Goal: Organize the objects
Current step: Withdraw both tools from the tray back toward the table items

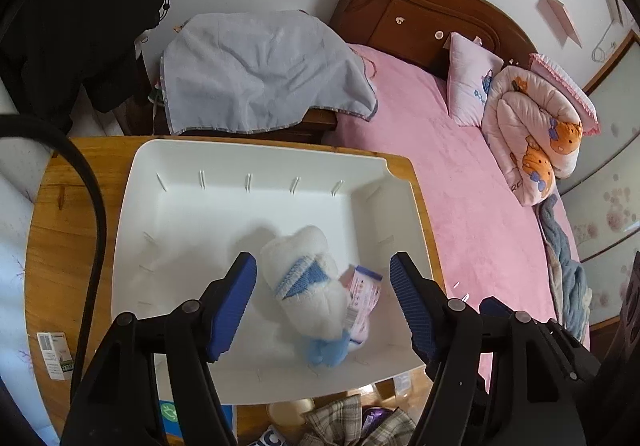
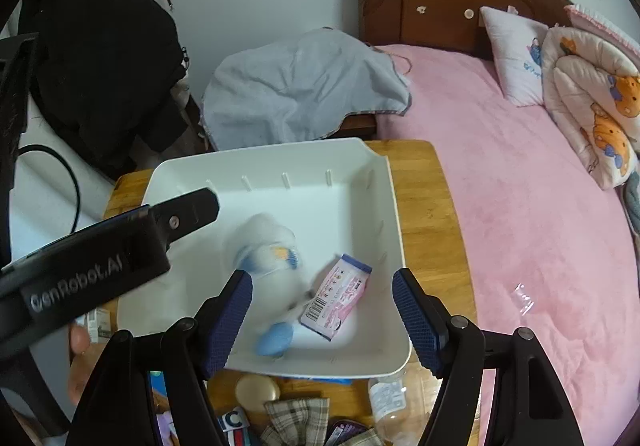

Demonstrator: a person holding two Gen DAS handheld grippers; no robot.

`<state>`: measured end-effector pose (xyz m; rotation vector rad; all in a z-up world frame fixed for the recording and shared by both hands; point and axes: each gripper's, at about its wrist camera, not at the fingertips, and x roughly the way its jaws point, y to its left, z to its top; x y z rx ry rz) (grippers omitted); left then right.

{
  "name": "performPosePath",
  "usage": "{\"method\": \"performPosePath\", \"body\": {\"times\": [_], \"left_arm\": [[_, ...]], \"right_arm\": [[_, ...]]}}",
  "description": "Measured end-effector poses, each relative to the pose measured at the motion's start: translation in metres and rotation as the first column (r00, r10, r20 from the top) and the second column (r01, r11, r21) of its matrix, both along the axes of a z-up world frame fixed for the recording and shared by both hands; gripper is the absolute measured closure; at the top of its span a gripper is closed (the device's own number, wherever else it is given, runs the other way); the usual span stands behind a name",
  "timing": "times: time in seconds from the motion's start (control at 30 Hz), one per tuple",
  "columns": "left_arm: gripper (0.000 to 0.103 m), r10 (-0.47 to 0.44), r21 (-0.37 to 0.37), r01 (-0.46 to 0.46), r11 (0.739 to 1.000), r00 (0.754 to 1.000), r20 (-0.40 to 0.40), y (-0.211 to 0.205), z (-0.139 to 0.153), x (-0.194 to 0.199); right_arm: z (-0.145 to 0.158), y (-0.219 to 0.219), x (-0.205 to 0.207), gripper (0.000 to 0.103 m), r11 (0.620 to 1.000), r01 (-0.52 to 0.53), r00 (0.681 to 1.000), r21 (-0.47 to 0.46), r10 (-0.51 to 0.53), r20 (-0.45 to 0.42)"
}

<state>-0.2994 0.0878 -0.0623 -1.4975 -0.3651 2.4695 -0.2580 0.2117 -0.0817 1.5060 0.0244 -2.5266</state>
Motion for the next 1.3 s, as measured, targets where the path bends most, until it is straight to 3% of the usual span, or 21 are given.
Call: {"method": "performPosePath", "body": {"times": [0.23, 0.47, 0.73, 1.0, 1.3], "left_arm": [[0.03, -0.038, -0.023, 0.038, 0.999, 0.999, -0.017, 0.007, 0.008, 0.013], [0.03, -0.058, -0.028, 0.056, 0.998, 0.997, -0.058, 0.007, 0.029, 0.031], [0.03, -0.094, -0.017, 0.093, 0.996, 0.993, -0.076, 0.006, 0.052, 0.052], [0.03, -0.062, -0.026, 0.059, 0.998, 0.991, -0.116, -0.004, 0.073, 0.077], [0.03, -0.029, -0.029, 0.025, 0.999, 0.988, -0.151, -0.016, 0.093, 0.106]], "right_arm": [[0.003, -0.003, 0.008, 0.029, 1.0, -0.015, 1.0, 0.028, 0.014, 0.005], [0.008, 0.004, 0.021, 0.029, 0.999, -0.008, 0.999, -0.036, 0.01, 0.046], [0.027, 0.007, 0.043, 0.029, 1.0, -0.005, 1.0, -0.008, 0.005, 0.024], [0.049, 0.003, 0.074, 0.029, 0.999, -0.025, 0.998, 0.04, 0.027, -0.052], [0.062, 0.012, 0.102, 0.029, 1.0, -0.015, 0.998, 0.005, 0.016, -0.061]]}}
